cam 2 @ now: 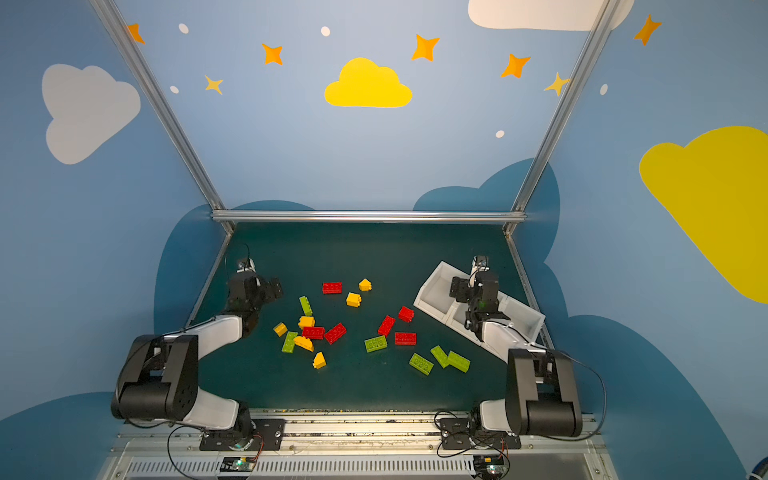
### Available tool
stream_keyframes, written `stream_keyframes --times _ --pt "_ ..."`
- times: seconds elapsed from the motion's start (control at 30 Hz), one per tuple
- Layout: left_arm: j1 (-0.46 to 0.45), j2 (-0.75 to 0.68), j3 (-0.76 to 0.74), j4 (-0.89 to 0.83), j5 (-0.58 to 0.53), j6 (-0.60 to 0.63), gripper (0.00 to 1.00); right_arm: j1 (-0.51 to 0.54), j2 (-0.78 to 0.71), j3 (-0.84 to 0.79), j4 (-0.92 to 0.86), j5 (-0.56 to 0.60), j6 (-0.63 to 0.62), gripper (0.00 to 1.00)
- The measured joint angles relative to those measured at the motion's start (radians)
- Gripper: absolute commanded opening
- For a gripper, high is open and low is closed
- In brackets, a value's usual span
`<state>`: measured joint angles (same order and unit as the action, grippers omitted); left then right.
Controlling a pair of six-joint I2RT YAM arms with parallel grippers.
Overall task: Sort the legos into containers by color
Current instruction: 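Lower the left gripper onto a lime-green brick while the right gripper advances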
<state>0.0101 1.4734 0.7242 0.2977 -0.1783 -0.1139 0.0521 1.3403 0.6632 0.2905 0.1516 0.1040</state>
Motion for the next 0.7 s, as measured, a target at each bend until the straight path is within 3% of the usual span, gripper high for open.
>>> stream_keyframes --times 0.17,0.37,0.57,0.7 --pt "-0.031 -0.043 0.236 -0.311 -0.030 -0.035 1.00 0.082 -0.119 0.116 -0.228 0.060 0.068 0.93" --pt "-0.159 -0.113 0.317 -0.630 -0.022 -0.095 0.98 0.265 -0.221 0.161 -0.436 0.063 0.122 0.93" --pt "-0.236 -0.092 0.366 -0.861 0.006 -0.243 0.76 0.438 -0.252 0.205 -0.542 0.057 0.148 0.93" --pt "-0.247 -0.034 0.365 -0.937 0.039 -0.365 0.71 0.520 -0.269 0.189 -0.549 0.047 0.156 0.93"
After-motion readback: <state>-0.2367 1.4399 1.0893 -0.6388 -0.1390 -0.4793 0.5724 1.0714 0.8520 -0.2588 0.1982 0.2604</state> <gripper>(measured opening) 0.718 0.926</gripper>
